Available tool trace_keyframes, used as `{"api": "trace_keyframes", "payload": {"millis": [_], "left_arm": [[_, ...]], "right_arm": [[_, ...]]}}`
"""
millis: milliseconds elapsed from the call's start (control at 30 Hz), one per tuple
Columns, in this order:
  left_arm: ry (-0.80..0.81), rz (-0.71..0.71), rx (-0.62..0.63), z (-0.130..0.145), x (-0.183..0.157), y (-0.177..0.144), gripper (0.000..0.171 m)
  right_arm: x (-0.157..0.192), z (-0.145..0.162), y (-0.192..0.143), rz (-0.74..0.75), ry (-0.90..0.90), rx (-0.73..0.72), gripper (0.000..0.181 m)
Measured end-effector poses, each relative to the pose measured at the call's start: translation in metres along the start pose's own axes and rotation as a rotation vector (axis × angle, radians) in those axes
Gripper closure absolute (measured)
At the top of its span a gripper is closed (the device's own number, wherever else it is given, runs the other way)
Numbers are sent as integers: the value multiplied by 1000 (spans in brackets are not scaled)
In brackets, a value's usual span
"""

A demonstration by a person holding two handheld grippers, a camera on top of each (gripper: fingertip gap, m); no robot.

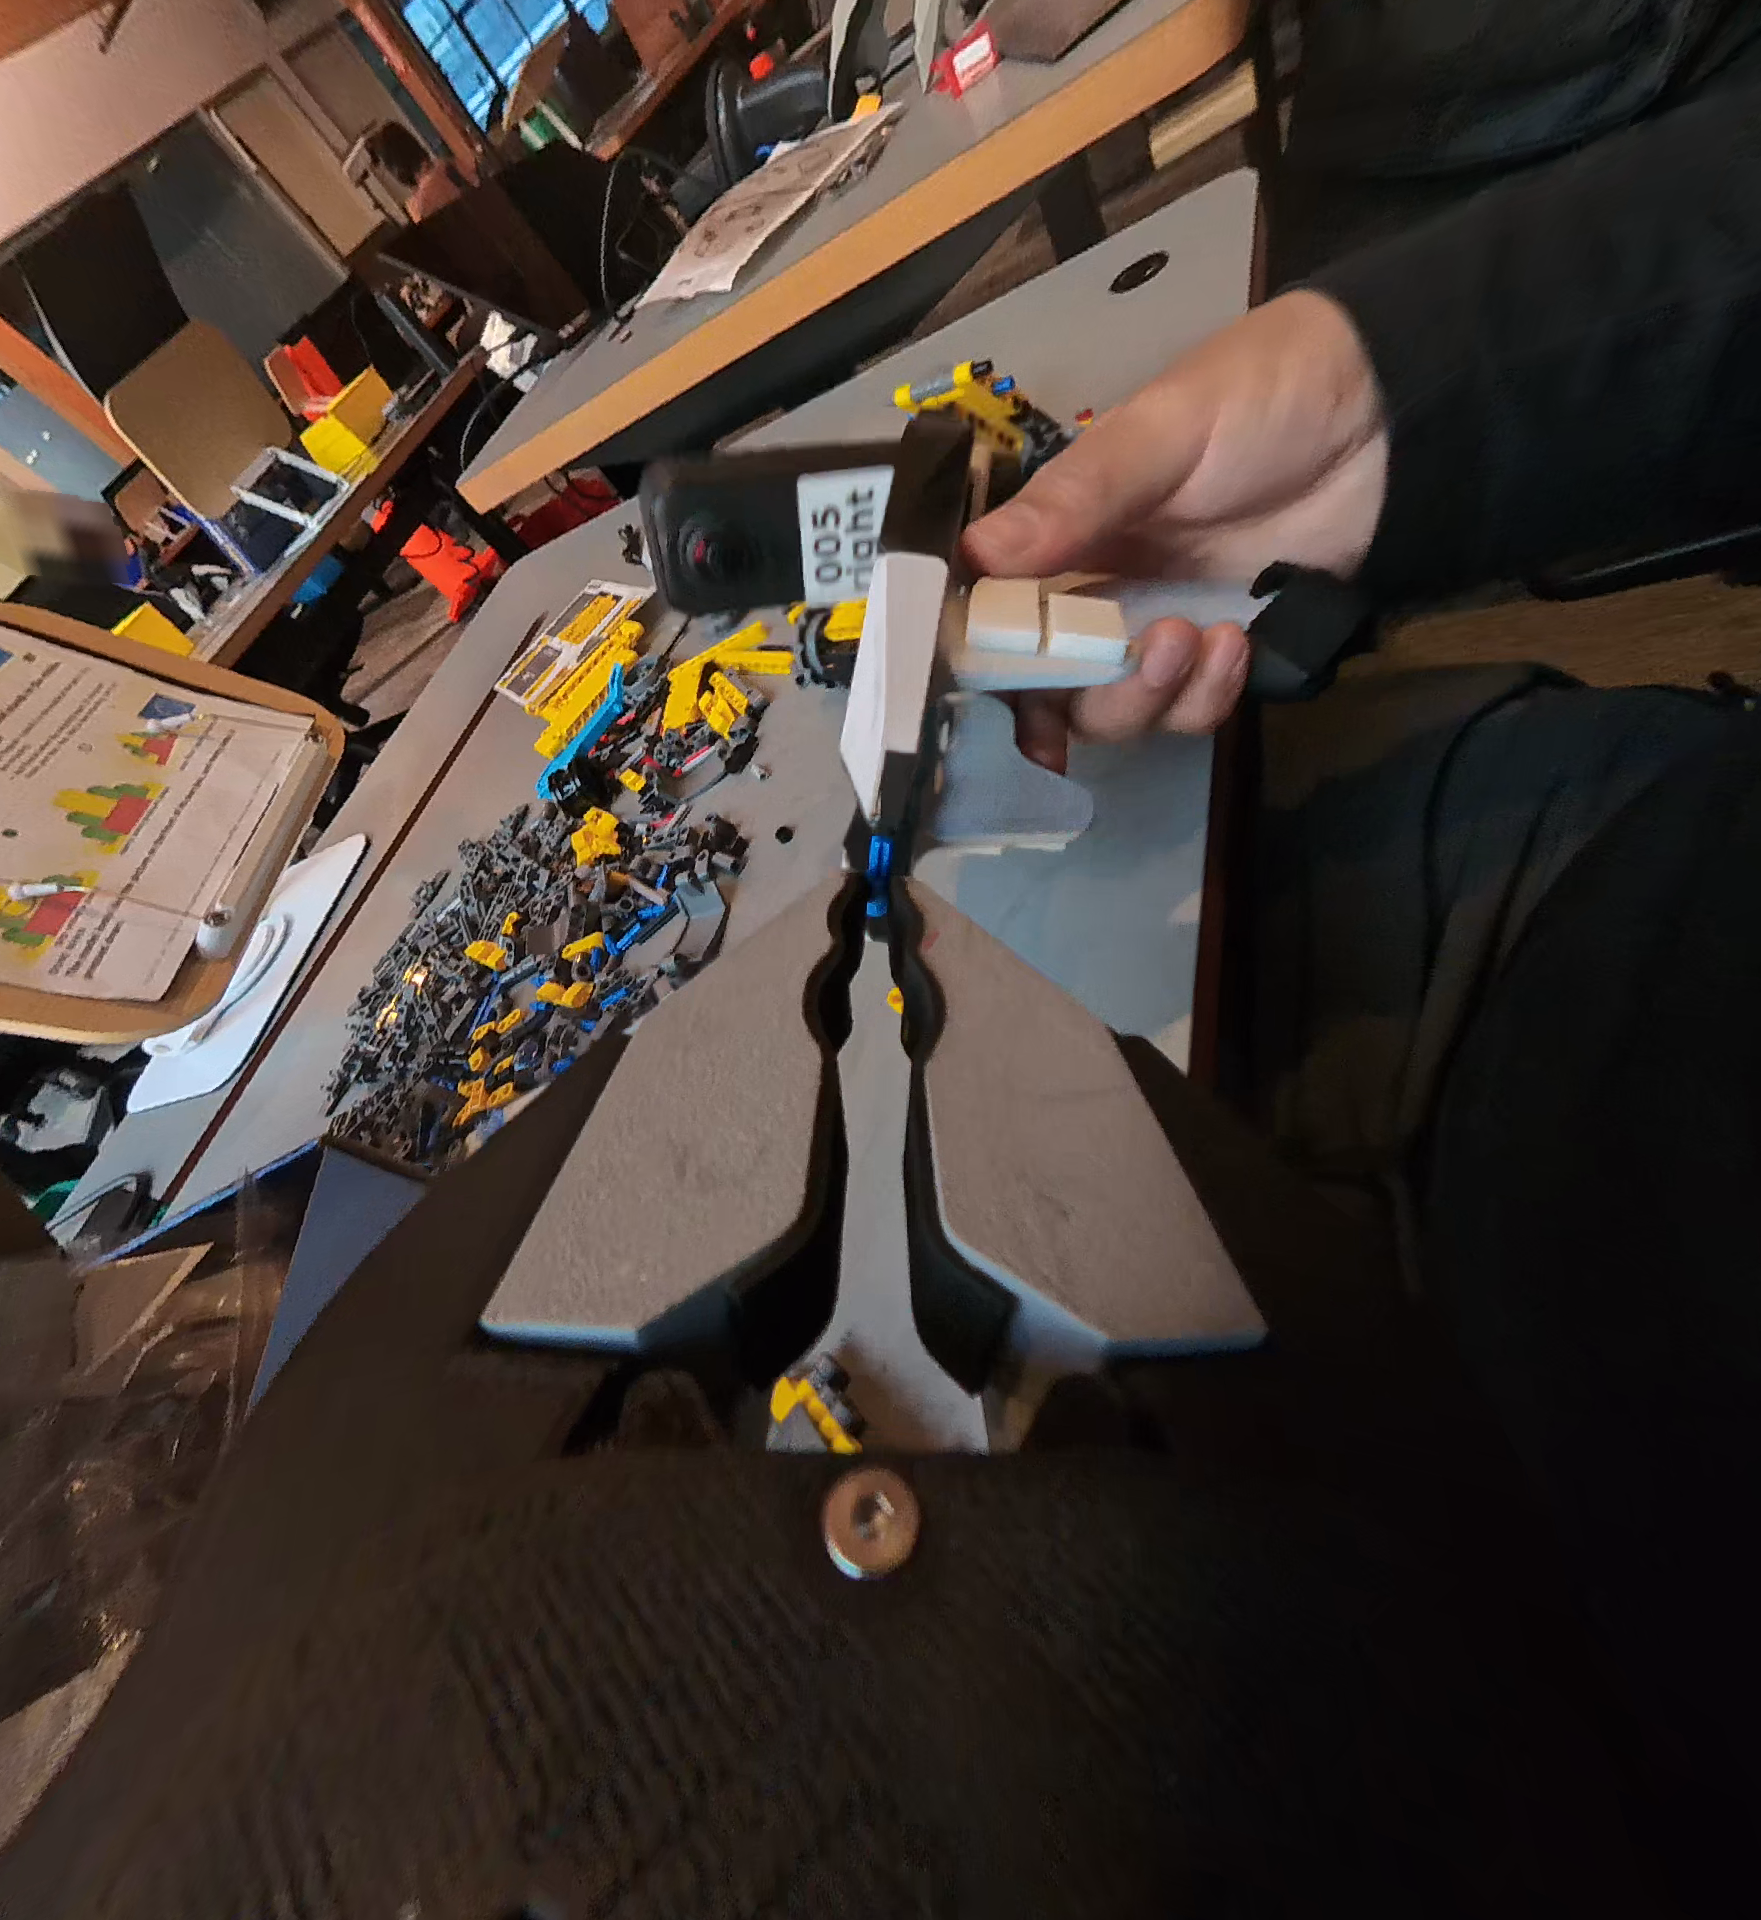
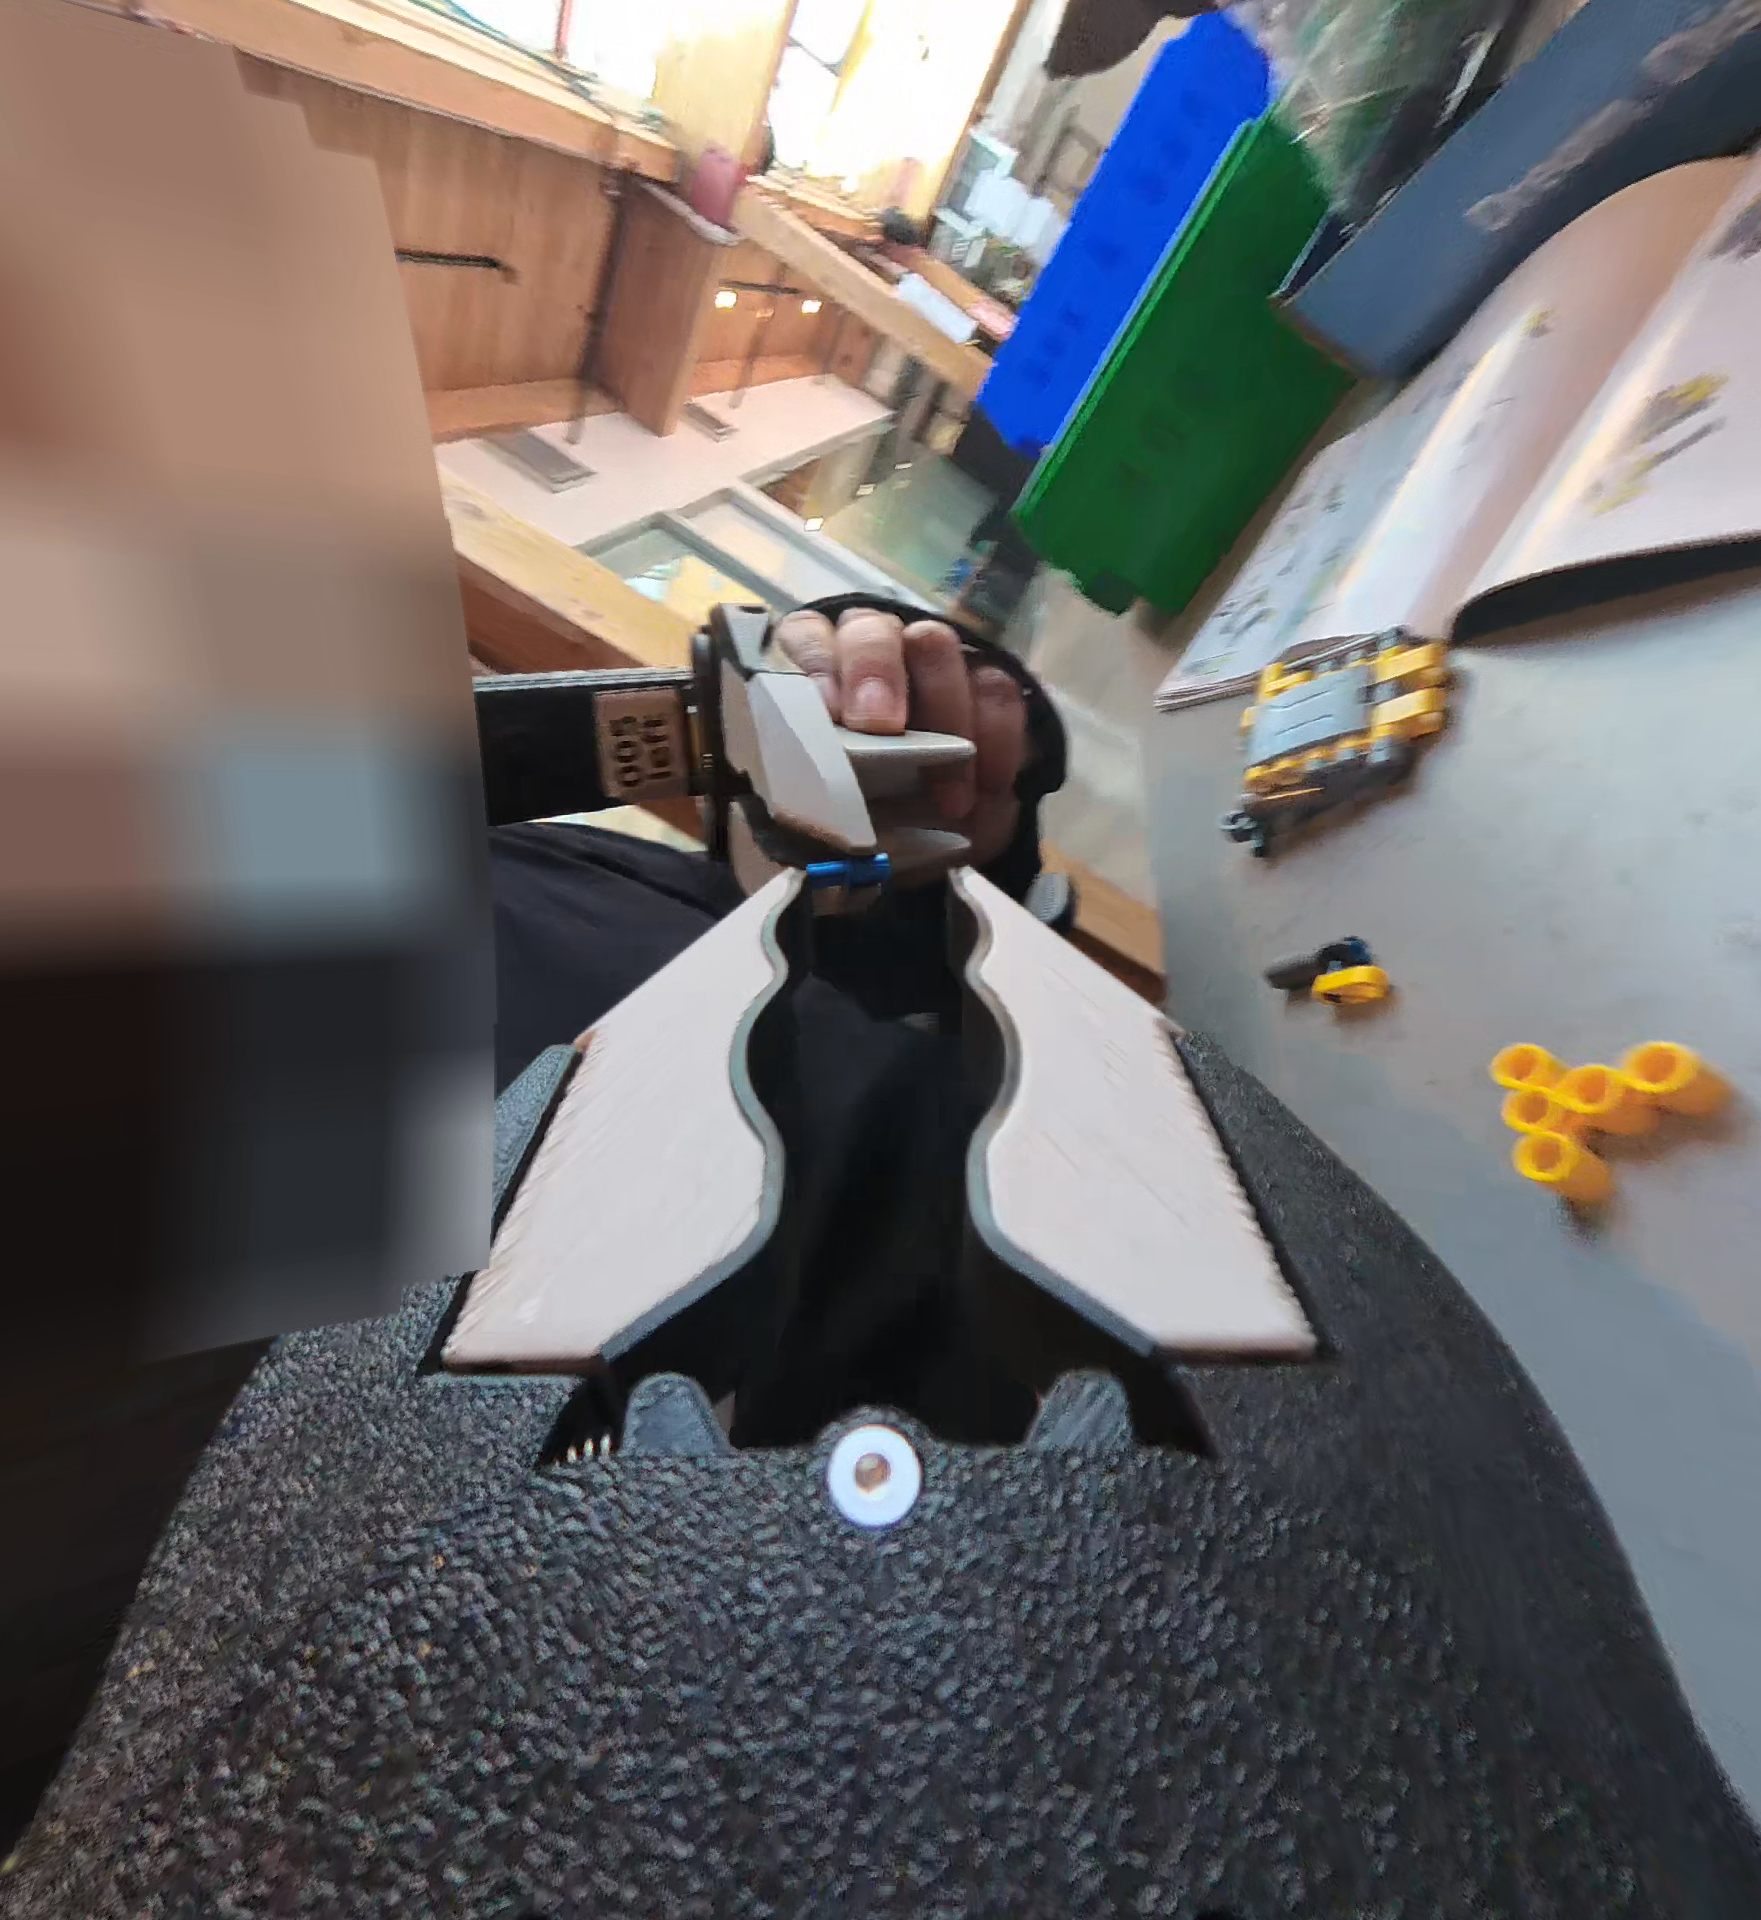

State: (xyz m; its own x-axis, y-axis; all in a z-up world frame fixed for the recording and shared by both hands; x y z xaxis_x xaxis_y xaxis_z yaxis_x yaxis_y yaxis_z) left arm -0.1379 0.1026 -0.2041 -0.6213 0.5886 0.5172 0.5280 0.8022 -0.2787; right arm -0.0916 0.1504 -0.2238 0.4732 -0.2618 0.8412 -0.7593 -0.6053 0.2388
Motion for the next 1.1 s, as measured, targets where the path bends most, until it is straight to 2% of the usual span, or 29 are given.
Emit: {"api": "trace_keyframes", "payload": {"millis": [167, 367, 867, 1100], "left_arm": [[13, -24, 73, 9, 2, 5, 170], [41, -57, 114, 13, 4, 8, 170], [51, -70, 131, 14, 2, 9, 171], [25, -61, 116, 13, 2, 9, 171]], "right_arm": [[2, -9, -10, 271, -226, 18, 152], [9, -7, -4, 453, -413, 114, 166], [5, -5, 1, 498, -442, 131, 179], [6, -5, 2, 466, -446, 125, 174]]}}
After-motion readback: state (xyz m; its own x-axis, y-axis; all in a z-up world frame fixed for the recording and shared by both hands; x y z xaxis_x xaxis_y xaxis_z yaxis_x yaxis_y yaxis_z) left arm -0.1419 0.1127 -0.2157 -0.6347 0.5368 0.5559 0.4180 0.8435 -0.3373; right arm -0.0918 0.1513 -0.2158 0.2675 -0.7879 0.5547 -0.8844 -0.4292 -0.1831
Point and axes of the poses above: each gripper's, where its closed fingertips meet, y out along the fingers, z out of its underside, x = y × z across the jaws, the point moved 4 cm from there along -y, back along the fingers, and after that the axes turned 5 degrees about -z, right-handed, at the moved point
